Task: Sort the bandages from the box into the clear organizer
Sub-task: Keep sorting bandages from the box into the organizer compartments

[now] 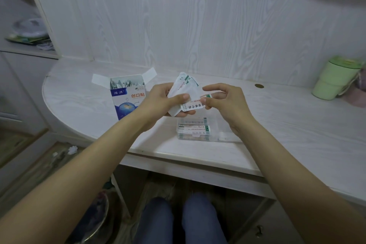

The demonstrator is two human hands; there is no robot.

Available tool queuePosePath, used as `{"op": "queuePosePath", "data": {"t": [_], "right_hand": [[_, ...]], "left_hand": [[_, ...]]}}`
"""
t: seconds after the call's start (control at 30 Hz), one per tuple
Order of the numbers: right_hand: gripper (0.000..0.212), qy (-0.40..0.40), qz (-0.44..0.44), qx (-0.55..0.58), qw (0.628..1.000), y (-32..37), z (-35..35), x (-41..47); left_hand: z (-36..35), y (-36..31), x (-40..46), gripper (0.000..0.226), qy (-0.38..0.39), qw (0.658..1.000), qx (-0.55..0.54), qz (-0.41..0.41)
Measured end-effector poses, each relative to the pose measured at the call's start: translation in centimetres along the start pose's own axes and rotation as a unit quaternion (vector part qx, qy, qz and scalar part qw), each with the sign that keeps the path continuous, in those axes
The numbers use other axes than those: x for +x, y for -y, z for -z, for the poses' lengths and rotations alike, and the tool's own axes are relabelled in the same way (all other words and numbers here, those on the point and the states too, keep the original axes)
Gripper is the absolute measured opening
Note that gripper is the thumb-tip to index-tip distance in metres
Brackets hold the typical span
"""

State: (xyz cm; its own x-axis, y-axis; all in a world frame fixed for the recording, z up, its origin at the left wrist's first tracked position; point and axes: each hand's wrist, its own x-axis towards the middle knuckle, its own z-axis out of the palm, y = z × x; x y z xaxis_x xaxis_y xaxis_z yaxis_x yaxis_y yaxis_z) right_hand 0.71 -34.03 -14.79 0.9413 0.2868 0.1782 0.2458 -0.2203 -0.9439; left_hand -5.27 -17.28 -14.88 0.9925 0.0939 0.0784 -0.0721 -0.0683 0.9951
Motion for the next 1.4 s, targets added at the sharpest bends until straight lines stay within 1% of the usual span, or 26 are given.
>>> {"op": "queuePosePath", "data": {"t": [0.13, 0.2, 0.27, 0.4, 0.57, 0.7, 0.8, 0.9, 0.93, 0.97, 1.0, 1.03, 1.07, 1.1, 1.13, 1.2, 1.3, 1.4], "right_hand": [[0.013, 0.007, -0.014, -0.046, 0.999, -1.1, 0.4, -0.3], [0.013, 0.014, -0.022, -0.090, 0.996, -1.6, 0.4, -0.5], [0.012, 0.012, -0.022, -0.140, 0.990, -1.8, 0.3, -0.7], [0.009, 0.024, -0.002, -0.212, 0.977, -1.7, -0.6, -1.1], [0.010, 0.060, 0.013, -0.277, 0.959, -1.8, -1.4, -1.3], [0.009, 0.070, 0.023, -0.315, 0.946, -2.1, -1.7, -1.1], [0.006, 0.082, 0.042, -0.362, 0.928, -2.1, -1.9, -1.0], [0.012, 0.096, 0.050, -0.384, 0.917, -2.0, -1.8, -0.7], [0.014, 0.091, 0.054, -0.374, 0.921, -1.8, -1.7, -0.6], [0.014, 0.078, 0.056, -0.335, 0.937, -1.5, -1.6, -0.5], [0.013, 0.063, 0.051, -0.263, 0.961, -1.1, -1.4, -0.4], [0.014, 0.056, 0.038, -0.165, 0.984, -0.5, -1.2, -0.5], [0.015, 0.061, 0.021, -0.071, 0.995, 0.1, -1.0, -0.6], [0.017, 0.075, 0.008, -0.011, 0.997, 0.6, -0.9, -0.7], [0.017, 0.088, 0.008, 0.011, 0.996, 0.9, -1.0, -0.8], [0.009, 0.096, 0.032, 0.017, 0.995, 1.2, -1.3, -0.9], [0.003, 0.078, 0.045, 0.032, 0.995, 1.2, -1.7, -0.7], [0.004, 0.058, 0.039, 0.046, 0.997, 1.2, -1.8, -0.6]], "left_hand": [[0.8, 0.4, -0.2, 0.020, -0.068, 0.998, -0.006, -0.008], [1.2, 0.5, -0.4, 0.020, -0.097, 0.995, 0.000, -0.014], [1.4, 0.4, -0.5, 0.022, -0.110, 0.994, -0.001, -0.018], [1.4, 0.2, -0.8, 0.024, -0.103, 0.995, 0.003, -0.018], [1.4, 0.2, -1.1, 0.021, -0.094, 0.995, 0.010, -0.018], [1.3, 0.2, -1.2, 0.018, -0.084, 0.996, 0.016, -0.017], [1.3, 0.1, -1.2, 0.016, -0.074, 0.997, 0.013, -0.017], [1.2, 0.0, -1.2, 0.020, -0.063, 0.998, 0.017, -0.021], [1.2, 0.0, -1.2, 0.021, -0.062, 0.998, 0.015, -0.022], [1.1, -0.1, -1.3, 0.022, -0.062, 0.998, 0.010, -0.023], [1.1, -0.1, -1.2, 0.023, -0.064, 0.998, 0.001, -0.024], [1.1, -0.1, -1.2, 0.025, -0.065, 0.998, -0.008, -0.025], [1.1, -0.1, -1.2, 0.026, -0.062, 0.998, -0.016, -0.025], [1.0, -0.2, -1.2, 0.026, -0.055, 0.998, -0.022, -0.022], [0.9, -0.2, -1.3, 0.026, -0.043, 0.999, -0.028, -0.019], [0.7, -0.4, -1.3, 0.025, -0.009, 0.999, -0.034, -0.015], [0.8, -0.5, -1.4, 0.015, 0.020, 0.999, -0.046, -0.011], [0.9, -0.6, -1.3, 0.018, 0.023, 0.998, -0.060, -0.001]]}}
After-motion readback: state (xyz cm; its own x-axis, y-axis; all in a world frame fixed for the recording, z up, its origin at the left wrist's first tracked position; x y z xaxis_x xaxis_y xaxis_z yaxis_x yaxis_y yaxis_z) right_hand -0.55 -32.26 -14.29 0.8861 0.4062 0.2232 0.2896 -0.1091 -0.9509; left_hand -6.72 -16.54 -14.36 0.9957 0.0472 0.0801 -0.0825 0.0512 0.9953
